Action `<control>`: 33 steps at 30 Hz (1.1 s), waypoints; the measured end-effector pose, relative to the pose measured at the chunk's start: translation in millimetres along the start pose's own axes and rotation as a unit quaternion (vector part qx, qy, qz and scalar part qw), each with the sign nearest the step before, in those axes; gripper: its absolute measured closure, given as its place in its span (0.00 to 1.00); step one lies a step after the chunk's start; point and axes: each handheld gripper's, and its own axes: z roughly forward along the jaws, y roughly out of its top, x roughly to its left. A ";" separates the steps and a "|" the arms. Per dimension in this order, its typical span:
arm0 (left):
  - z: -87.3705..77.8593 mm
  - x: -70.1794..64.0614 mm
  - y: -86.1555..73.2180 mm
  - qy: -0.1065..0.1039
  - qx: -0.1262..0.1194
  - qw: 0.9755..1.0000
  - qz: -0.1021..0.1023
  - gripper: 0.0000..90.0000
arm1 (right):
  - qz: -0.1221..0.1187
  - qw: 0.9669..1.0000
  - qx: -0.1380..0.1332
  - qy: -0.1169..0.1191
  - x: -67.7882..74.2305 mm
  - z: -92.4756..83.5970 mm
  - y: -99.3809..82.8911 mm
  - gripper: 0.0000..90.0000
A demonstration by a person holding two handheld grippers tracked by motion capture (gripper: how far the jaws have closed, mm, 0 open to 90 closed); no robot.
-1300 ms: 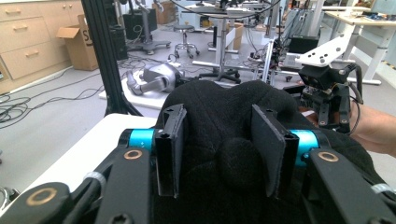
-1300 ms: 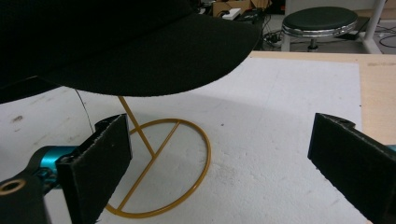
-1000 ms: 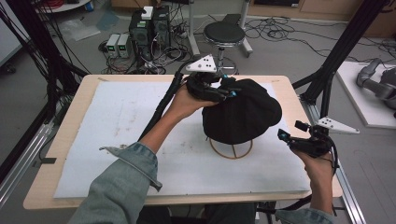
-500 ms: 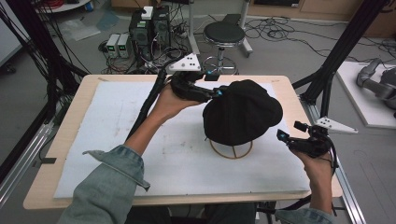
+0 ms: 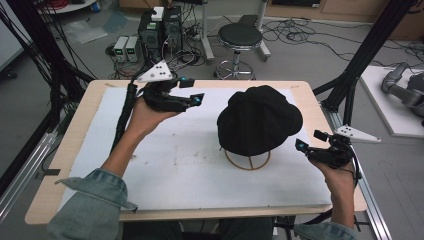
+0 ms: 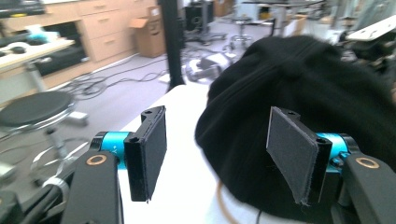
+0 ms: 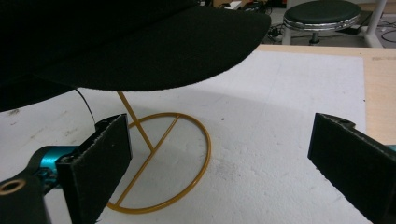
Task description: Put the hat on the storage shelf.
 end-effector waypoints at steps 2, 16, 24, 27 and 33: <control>-11.2 4.4 -6.2 0.015 0.000 1.000 -0.004 0.41 | 0.000 1.000 0.001 -0.001 -0.1 0.7 0.0 0.07; -89.4 20.3 -63.4 0.115 -0.007 0.992 -0.040 0.31 | 0.001 1.000 0.009 0.003 -3.0 7.1 -0.7 0.07; -123.3 22.0 -100.2 0.176 -0.003 0.983 -0.061 0.23 | -0.007 1.000 0.019 0.006 -1.3 9.0 -2.9 0.06; -138.4 20.9 -116.9 0.201 0.004 0.977 -0.068 0.22 | -0.013 1.000 0.022 0.007 0.8 10.9 -3.0 0.06; -153.3 19.8 -135.3 0.218 0.001 0.972 -0.086 0.22 | -0.015 0.999 0.027 0.007 2.1 13.2 -3.5 0.06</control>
